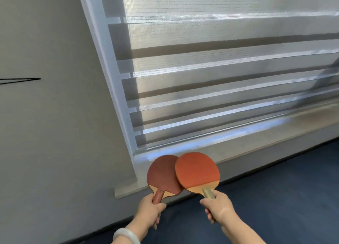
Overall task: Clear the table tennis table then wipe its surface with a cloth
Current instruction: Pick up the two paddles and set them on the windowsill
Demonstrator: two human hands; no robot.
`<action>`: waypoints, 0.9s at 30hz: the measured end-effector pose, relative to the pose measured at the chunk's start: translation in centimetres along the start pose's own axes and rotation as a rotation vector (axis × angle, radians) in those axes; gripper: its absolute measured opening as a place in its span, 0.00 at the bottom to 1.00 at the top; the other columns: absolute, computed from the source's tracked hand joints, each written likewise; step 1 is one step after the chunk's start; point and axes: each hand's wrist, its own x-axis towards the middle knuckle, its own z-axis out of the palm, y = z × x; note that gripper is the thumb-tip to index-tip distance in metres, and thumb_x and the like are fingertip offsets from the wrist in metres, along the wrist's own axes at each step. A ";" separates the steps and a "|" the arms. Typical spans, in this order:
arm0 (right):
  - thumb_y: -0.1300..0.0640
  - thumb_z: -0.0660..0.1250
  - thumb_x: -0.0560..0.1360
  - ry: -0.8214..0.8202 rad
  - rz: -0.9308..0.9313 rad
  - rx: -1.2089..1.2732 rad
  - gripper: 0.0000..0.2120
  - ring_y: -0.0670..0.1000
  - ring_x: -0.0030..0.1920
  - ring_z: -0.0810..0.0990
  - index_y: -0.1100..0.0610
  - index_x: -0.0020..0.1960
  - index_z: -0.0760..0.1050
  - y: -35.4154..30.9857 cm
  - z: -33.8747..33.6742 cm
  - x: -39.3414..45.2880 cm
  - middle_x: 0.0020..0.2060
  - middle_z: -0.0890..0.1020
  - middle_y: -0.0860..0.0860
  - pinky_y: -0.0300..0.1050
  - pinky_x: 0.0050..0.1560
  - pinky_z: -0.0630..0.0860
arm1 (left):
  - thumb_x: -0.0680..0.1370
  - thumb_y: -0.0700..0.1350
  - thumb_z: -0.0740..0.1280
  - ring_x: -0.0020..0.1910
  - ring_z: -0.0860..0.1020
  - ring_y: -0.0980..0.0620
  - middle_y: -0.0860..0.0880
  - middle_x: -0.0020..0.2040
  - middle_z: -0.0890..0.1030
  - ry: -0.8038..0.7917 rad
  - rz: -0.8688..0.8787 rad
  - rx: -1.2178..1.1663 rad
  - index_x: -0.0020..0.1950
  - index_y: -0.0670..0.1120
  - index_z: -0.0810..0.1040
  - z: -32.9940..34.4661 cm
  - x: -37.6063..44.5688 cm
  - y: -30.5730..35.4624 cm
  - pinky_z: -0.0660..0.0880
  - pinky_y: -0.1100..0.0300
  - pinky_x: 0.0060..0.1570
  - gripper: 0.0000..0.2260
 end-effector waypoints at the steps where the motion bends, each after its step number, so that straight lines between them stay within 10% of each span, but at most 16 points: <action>1: 0.65 0.64 0.73 -0.020 0.013 -0.022 0.02 0.49 0.21 0.68 0.60 0.43 0.73 -0.4 0.4 1.0 0.24 0.73 0.53 0.40 0.23 0.65 | 0.76 0.40 0.67 0.18 0.67 0.52 0.47 0.22 0.70 0.002 -0.020 -0.008 0.47 0.41 0.70 0.1 0.6 -0.1 0.65 0.62 0.19 0.06; 20: 0.61 0.68 0.74 -0.336 -0.048 -0.368 0.07 0.50 0.23 0.71 0.61 0.49 0.74 -3.3 5.2 15.1 0.27 0.76 0.54 0.42 0.27 0.70 | 0.77 0.45 0.68 0.23 0.69 0.53 0.48 0.28 0.72 0.109 -0.186 -0.245 0.50 0.45 0.73 3.3 9.4 -0.4 0.69 0.61 0.24 0.07; 27: 0.61 0.69 0.75 -0.463 -0.085 -0.438 0.08 0.51 0.29 0.77 0.59 0.50 0.70 -2.7 6.3 16.6 0.34 0.78 0.56 0.45 0.33 0.76 | 0.76 0.43 0.69 0.42 0.79 0.51 0.48 0.46 0.80 0.048 -0.222 -0.275 0.56 0.49 0.73 3.2 10.5 -1.6 0.75 0.58 0.37 0.10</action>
